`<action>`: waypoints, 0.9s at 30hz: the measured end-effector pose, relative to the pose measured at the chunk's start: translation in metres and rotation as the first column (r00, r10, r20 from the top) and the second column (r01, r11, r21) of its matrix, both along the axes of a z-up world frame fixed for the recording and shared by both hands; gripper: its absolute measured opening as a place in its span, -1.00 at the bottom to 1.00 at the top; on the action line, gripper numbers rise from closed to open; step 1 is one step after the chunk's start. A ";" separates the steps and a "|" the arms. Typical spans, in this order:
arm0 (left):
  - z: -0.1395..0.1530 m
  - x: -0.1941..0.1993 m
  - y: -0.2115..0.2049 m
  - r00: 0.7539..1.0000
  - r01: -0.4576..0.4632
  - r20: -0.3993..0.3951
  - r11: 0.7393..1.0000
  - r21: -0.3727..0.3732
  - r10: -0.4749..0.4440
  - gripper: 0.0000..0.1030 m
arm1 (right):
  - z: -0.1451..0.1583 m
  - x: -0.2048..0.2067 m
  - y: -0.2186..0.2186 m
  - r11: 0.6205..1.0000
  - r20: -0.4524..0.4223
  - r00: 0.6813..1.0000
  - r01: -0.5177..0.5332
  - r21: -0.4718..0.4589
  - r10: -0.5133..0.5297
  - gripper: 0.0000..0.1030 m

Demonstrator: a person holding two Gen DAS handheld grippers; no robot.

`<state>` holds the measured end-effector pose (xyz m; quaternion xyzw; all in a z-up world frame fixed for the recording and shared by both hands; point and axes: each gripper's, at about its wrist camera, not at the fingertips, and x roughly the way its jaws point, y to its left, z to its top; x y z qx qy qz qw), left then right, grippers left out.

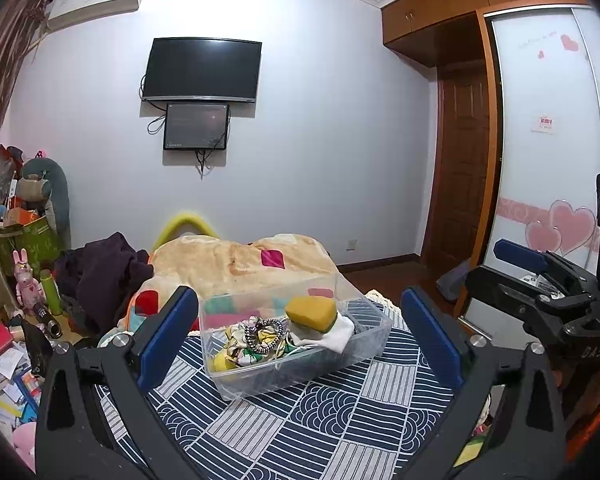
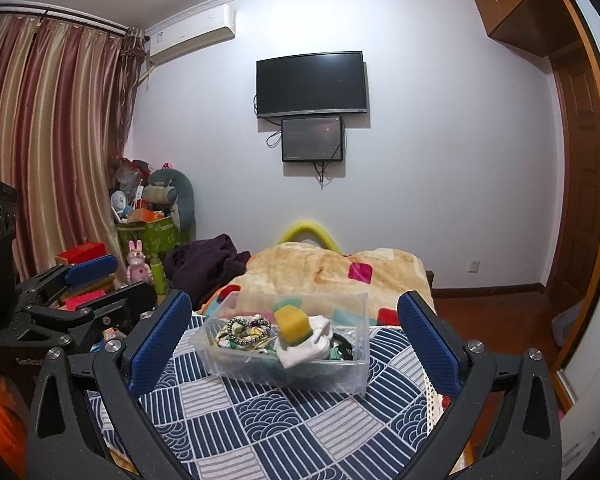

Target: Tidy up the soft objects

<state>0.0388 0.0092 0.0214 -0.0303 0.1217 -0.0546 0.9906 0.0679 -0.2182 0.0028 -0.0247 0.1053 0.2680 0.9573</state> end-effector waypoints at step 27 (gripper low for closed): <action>0.000 -0.002 -0.005 1.000 0.000 0.008 1.000 0.014 0.000 0.99 | 0.008 -0.010 -0.001 1.000 0.016 1.000 -0.003 0.011 0.003 1.00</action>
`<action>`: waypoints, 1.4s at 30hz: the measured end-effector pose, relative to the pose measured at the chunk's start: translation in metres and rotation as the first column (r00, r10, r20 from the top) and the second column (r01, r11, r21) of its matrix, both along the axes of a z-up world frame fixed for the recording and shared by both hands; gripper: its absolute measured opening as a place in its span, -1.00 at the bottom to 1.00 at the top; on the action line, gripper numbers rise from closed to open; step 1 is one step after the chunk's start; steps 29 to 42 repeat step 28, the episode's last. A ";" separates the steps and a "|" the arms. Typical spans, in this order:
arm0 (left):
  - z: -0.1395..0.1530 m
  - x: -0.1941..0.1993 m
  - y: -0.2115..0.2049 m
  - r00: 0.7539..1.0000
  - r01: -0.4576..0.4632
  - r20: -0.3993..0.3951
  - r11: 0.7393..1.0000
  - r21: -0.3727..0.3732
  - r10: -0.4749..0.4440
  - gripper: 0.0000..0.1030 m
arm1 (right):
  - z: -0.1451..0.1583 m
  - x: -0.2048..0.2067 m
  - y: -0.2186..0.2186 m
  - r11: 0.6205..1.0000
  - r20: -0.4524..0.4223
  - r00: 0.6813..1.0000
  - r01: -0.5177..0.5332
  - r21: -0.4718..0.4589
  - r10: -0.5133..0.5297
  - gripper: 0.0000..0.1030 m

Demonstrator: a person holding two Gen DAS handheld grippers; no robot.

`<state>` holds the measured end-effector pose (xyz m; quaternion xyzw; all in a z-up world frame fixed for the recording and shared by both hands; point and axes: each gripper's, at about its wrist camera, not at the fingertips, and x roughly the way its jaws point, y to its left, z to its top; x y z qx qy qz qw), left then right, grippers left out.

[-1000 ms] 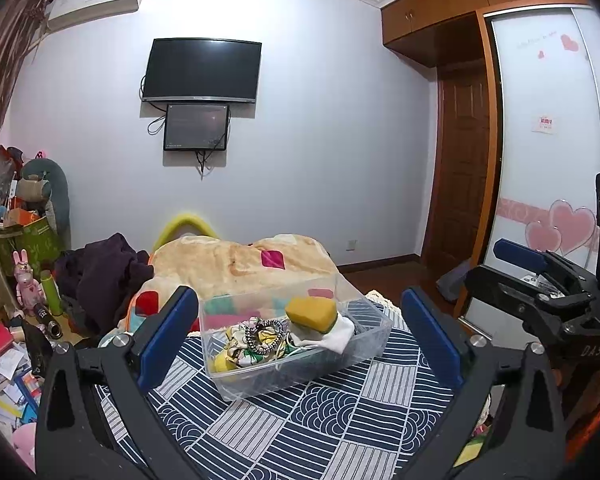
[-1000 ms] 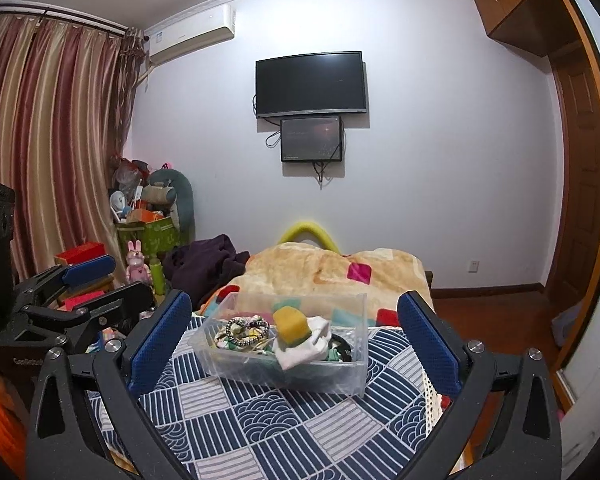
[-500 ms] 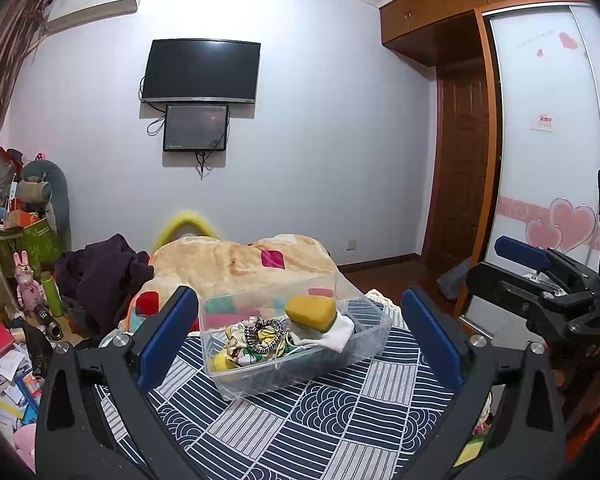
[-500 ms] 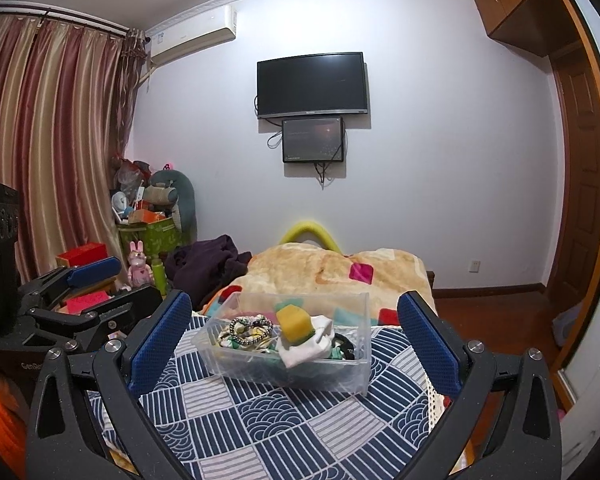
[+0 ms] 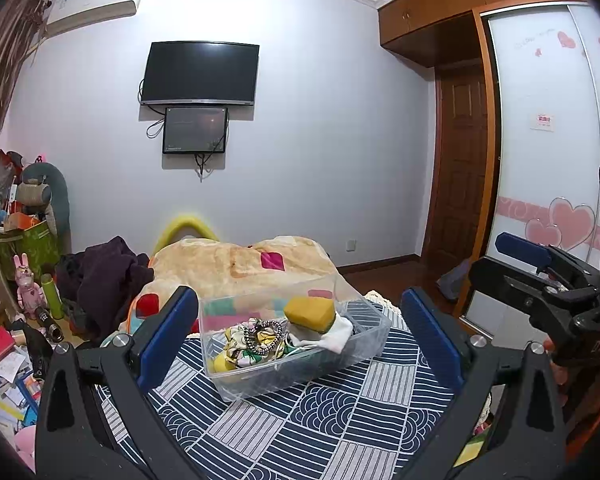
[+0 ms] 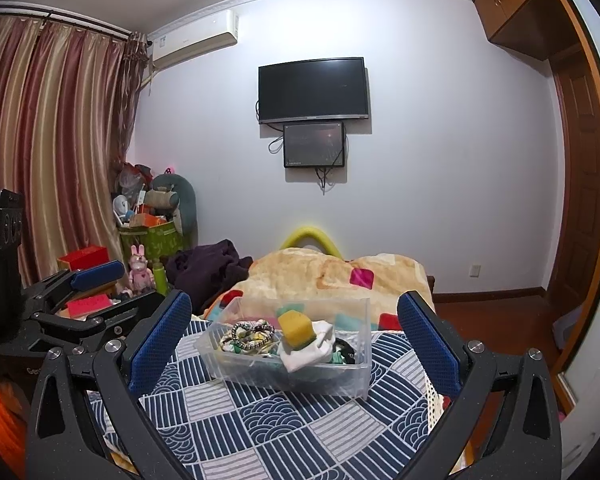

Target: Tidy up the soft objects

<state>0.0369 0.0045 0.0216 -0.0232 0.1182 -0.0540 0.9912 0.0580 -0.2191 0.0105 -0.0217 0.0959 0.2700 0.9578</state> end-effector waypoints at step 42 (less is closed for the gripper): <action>0.004 -0.007 -0.005 1.000 0.015 0.018 1.000 0.015 -0.015 0.99 | 0.002 -0.003 -0.001 1.000 0.001 1.000 0.001 0.004 -0.001 1.00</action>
